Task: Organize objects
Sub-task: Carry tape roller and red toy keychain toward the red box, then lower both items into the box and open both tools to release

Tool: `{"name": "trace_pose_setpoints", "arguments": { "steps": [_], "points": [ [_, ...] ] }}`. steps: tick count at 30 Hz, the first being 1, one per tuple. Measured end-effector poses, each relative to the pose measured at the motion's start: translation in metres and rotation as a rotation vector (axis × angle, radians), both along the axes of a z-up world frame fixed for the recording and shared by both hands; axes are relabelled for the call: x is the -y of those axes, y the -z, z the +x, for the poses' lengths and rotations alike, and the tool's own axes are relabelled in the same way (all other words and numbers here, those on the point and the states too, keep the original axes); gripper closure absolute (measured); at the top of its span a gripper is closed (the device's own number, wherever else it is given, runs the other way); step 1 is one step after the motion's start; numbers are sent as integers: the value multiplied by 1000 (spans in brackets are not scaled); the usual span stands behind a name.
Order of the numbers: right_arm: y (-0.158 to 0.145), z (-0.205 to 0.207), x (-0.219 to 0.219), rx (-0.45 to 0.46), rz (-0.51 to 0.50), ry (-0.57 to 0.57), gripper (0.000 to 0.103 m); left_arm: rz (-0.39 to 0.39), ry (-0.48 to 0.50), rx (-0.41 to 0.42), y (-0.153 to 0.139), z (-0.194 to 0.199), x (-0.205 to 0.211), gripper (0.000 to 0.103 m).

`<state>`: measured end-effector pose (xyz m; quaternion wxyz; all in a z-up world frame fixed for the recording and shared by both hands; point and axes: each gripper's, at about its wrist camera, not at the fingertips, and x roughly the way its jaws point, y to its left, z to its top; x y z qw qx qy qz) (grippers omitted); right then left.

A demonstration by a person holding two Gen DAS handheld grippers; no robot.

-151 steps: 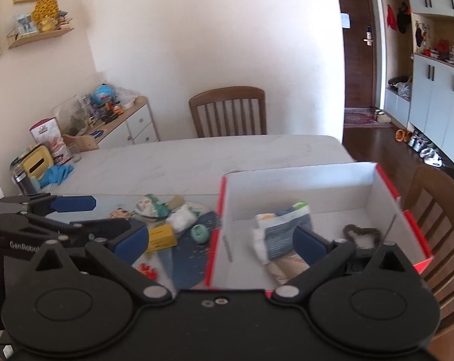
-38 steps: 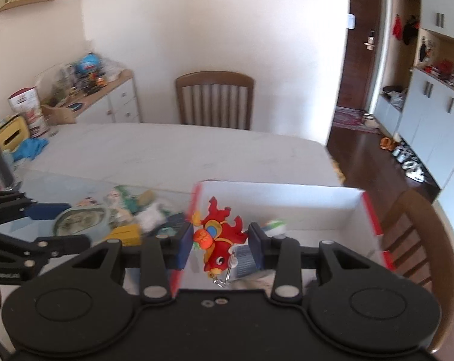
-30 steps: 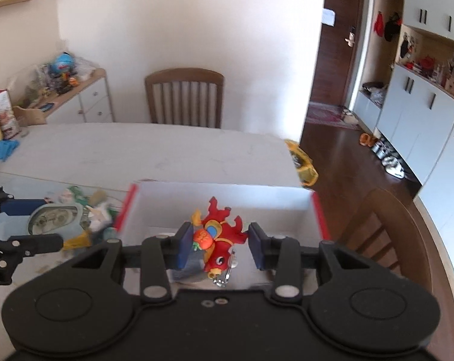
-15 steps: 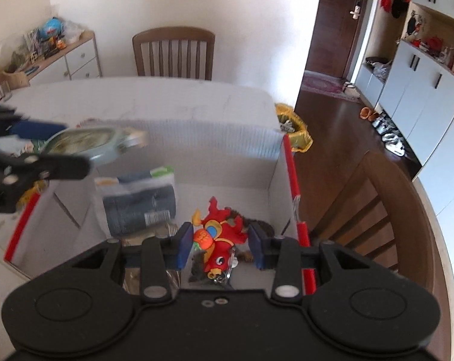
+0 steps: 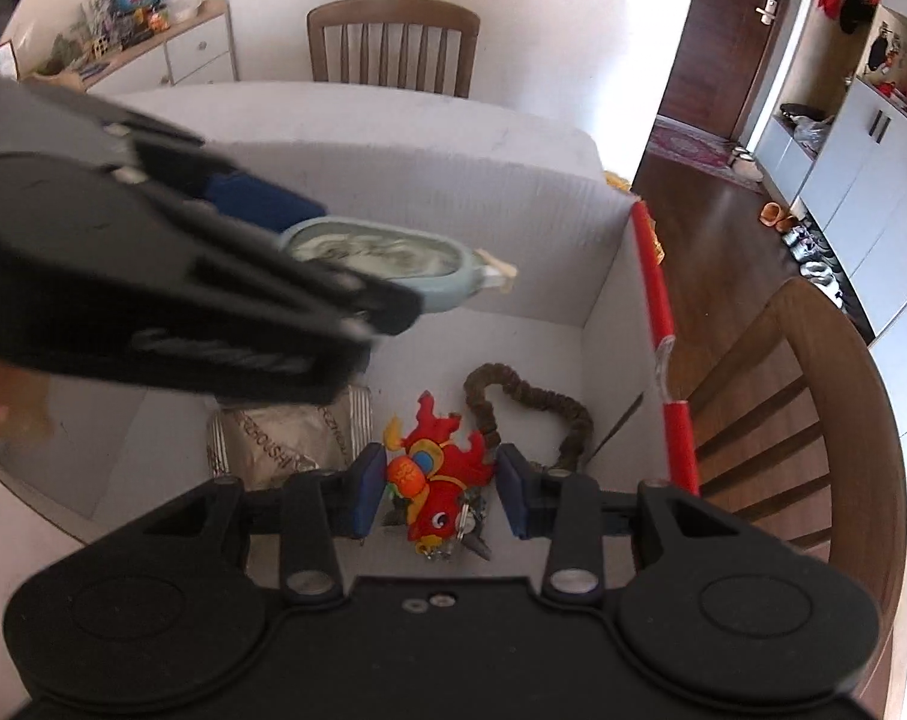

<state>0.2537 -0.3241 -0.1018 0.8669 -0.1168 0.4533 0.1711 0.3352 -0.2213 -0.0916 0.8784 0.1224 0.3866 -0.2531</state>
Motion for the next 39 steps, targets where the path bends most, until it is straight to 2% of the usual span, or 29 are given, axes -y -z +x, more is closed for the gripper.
{"name": "trace_pose_setpoints", "arguments": {
  "steps": [6,14,19,29,33,39],
  "points": [
    [12,3,-1,-46,-6,-9,65,47,19,-47,17,10,13,44],
    [19,4,0,-60,-2,-27,65,66,22,-196,37,27,19,44],
    [18,6,1,-68,7,-29,64,79,7,-260,44,33,18,44],
    [10,8,8,-64,28,-26,61,68,-6,-258,41,31,17,44],
    [6,7,12,-56,41,-18,60,54,-9,-226,31,28,14,37],
    [-1,3,21,-37,68,-8,58,10,-30,-185,10,21,6,36]
  ]
}}
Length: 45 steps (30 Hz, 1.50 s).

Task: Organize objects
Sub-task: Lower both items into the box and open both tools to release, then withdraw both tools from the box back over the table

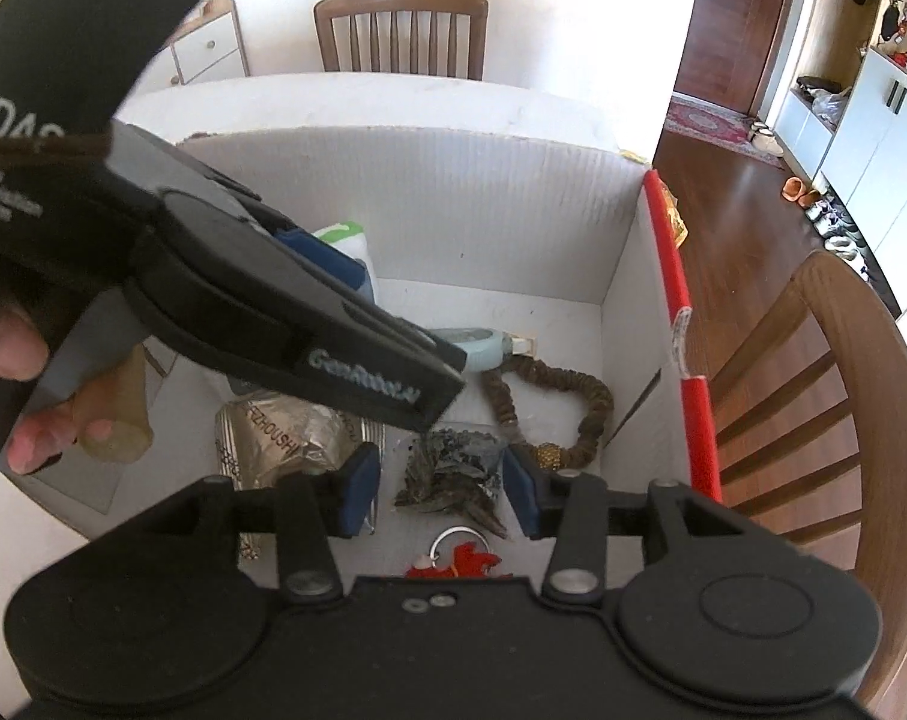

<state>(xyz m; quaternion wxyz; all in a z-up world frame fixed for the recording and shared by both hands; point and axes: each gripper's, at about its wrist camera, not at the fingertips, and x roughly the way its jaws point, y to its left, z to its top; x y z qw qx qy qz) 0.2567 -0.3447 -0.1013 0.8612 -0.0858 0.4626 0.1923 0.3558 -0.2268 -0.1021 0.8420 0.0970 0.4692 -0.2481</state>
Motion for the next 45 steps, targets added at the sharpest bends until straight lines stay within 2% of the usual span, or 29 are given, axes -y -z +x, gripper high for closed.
{"name": "trace_pose_setpoints", "arguments": {
  "steps": [20,24,26,30,38,45],
  "points": [
    [-52,-28,13,95,113,41,53,-105,-44,141,-56,-56,-45,36],
    [-60,-36,10,112,130,52,47,-141,-51,152,-64,-70,-59,34],
    [-64,-40,9,122,137,61,45,-148,-51,165,-68,-77,-66,30],
    [-70,-49,4,142,143,74,40,-156,-53,191,-73,-91,-82,29],
    [-77,-63,-15,171,137,99,33,-182,-70,223,-82,-112,-118,21],
    [-79,-73,-29,189,141,131,25,-200,-81,236,-84,-123,-147,20]
  ]
}}
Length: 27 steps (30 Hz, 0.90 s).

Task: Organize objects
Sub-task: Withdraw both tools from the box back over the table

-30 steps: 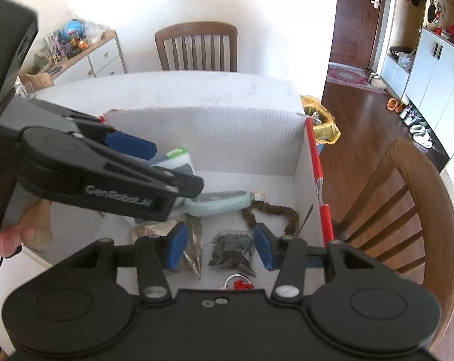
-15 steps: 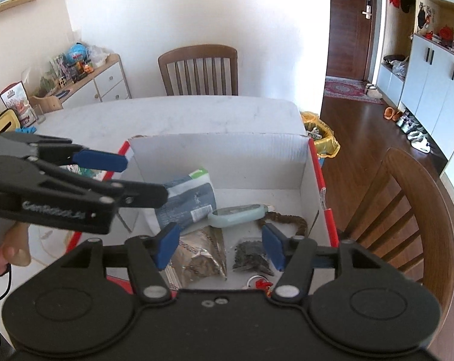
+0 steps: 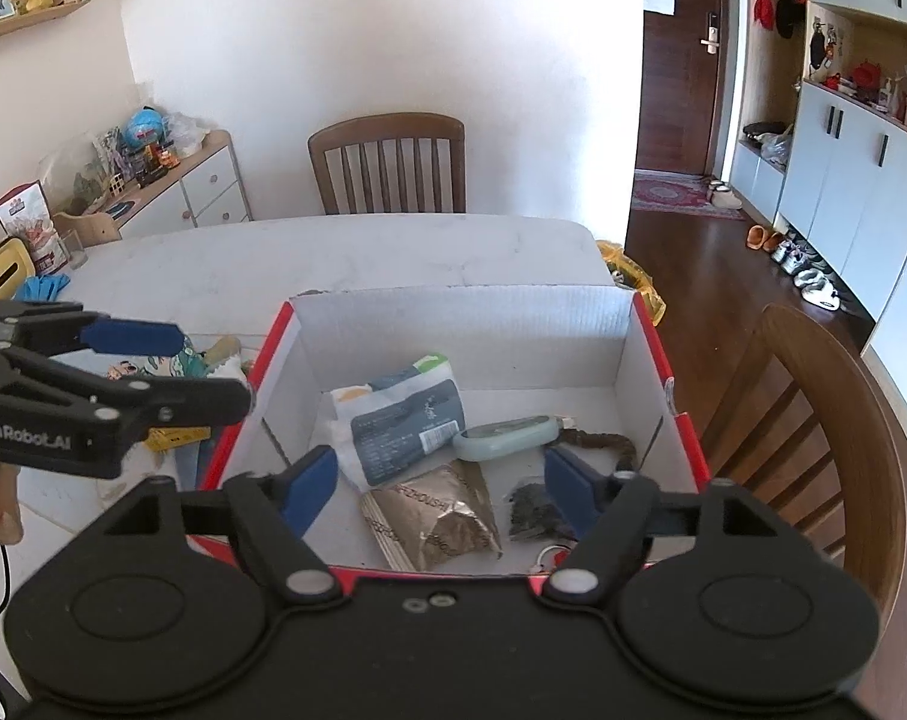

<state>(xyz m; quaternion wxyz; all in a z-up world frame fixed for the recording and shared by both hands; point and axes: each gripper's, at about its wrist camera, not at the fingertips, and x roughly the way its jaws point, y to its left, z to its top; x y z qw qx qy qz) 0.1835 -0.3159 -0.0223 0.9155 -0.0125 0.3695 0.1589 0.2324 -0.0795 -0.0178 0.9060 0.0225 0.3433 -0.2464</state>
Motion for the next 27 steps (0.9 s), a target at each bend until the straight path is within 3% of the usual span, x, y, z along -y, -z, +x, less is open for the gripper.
{"name": "trace_pose_setpoints", "arguments": {
  "steps": [3,13,22,27],
  "points": [
    [-1,-5,-6,7,10,17,22,-6,-9,2,0,-3,-11,20],
    [-6,-15,-29,34,42,60,7,-9,-35,22,-1,-9,-46,1],
    [-5,-21,-56,45,66,80,1,0,-61,84,2,-14,-74,0],
    [-4,-22,-80,42,68,73,1,4,-55,68,7,-14,-97,0]
  ]
}}
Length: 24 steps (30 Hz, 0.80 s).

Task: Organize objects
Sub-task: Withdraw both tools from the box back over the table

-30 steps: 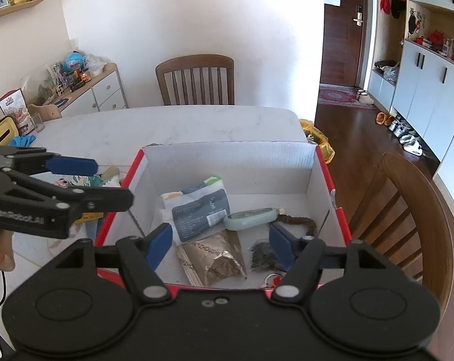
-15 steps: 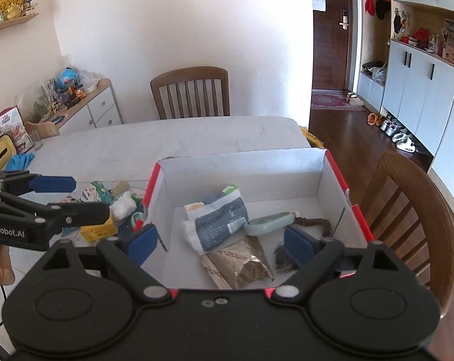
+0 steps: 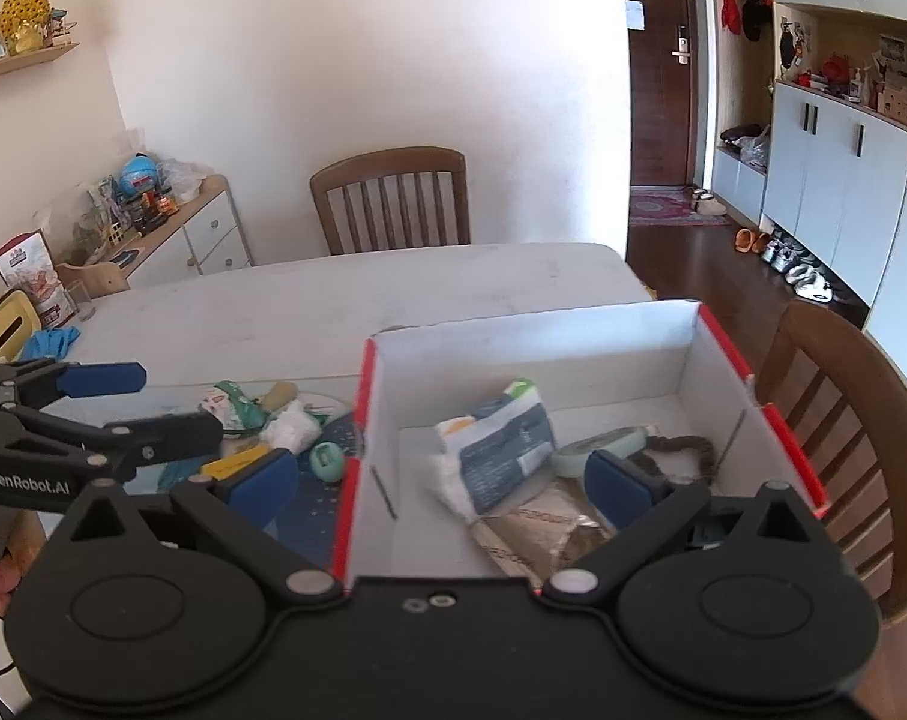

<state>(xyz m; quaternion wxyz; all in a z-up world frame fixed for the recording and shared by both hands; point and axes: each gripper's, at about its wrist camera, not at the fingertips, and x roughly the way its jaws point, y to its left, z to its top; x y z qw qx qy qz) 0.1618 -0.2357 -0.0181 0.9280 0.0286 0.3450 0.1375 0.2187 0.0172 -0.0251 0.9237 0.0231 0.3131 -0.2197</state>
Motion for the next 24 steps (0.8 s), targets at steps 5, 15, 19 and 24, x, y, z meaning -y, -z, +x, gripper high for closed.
{"name": "trace_pose_setpoints", "arguments": {
  "steps": [5,15,19,24],
  "points": [
    [2,1,-29,-11,0,-36,1,-7,-25,-5,7,1,-30,0],
    [9,7,-91,-26,-23,-120,1,6,-113,3,19,10,-96,0],
    [11,14,-111,-21,-38,-135,1,-1,-131,-6,29,16,-118,0],
    [19,28,-134,-39,-56,-137,1,21,-187,-1,45,26,-136,0]
  ]
}}
